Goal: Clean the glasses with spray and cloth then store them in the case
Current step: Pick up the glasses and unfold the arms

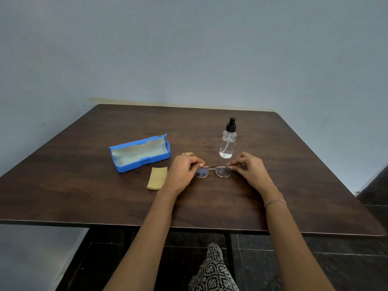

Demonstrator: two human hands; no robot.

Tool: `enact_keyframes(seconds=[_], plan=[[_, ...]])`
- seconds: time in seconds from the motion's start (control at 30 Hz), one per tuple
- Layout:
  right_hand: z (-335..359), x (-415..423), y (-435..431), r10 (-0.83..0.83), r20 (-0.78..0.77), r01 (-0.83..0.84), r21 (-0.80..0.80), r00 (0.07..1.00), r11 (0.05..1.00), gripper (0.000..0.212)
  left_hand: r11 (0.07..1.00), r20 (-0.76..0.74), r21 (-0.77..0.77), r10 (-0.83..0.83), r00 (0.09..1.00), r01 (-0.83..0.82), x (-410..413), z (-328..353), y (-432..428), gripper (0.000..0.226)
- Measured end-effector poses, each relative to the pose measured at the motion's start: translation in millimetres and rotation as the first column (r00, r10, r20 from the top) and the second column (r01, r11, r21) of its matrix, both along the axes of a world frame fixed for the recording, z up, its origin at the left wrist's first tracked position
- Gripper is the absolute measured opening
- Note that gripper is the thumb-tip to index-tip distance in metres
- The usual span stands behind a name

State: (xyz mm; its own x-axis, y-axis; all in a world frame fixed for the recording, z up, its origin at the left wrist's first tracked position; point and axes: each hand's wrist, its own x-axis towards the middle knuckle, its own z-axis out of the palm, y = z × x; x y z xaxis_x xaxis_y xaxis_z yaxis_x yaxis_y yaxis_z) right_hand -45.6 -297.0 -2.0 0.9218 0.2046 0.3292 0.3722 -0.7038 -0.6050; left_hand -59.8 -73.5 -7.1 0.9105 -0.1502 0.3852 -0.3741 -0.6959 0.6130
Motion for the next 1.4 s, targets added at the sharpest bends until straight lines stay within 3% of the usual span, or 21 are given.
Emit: enact_keyframes(seconds=[0.3, 0.47, 0.67, 0.83, 1.03, 1.2, 1.4], plan=[[0.3, -0.3, 0.2, 0.009, -0.020, -0.008, 0.020, 1.000, 1.000, 0.012, 0.998, -0.052, 0.061, -0.022, 0.998, 0.025, 4.1, 0.3, 3.2, 0.016], [-1.0, 0.5, -0.7, 0.009, -0.016, -0.009, 0.021, 1.000, 1.000, 0.011, 0.964, 0.078, 0.256, 0.053, 0.996, -0.071, -0.6, 4.0, -1.1, 0.014], [-2.2, 2.1, -2.5, 0.001, -0.012, 0.000, 0.042, 1.000, 0.999, 0.009, 0.958, 0.180, 0.245, 0.105, 0.978, -0.148, -3.5, 5.2, -3.0, 0.011], [-5.0, 3.9, -4.5, 0.009, -0.032, -0.007, 0.065, 0.999, 0.998, 0.009, 0.973, 0.205, 0.022, 0.220, 0.954, -0.229, -2.7, 4.7, -0.4, 0.004], [-4.4, 3.4, -4.4, 0.006, -0.038, -0.002, 0.103, 0.999, 0.995, 0.016, 0.924, 0.083, -0.280, 0.293, 0.952, -0.260, 1.1, 5.1, 2.6, 0.004], [-4.4, 1.8, -4.2, 0.013, -0.059, -0.003, 0.164, 0.998, 0.986, 0.023, 0.918, 0.056, -0.285, 0.302, 0.952, -0.274, -1.3, 6.4, 0.0, 0.005], [-6.9, 4.2, -1.9, -0.021, -0.107, 0.048, 0.252, 0.994, 0.967, 0.016, 0.881, -0.026, -0.397, 0.269, 0.963, -0.257, -0.5, 7.4, -1.1, 0.008]])
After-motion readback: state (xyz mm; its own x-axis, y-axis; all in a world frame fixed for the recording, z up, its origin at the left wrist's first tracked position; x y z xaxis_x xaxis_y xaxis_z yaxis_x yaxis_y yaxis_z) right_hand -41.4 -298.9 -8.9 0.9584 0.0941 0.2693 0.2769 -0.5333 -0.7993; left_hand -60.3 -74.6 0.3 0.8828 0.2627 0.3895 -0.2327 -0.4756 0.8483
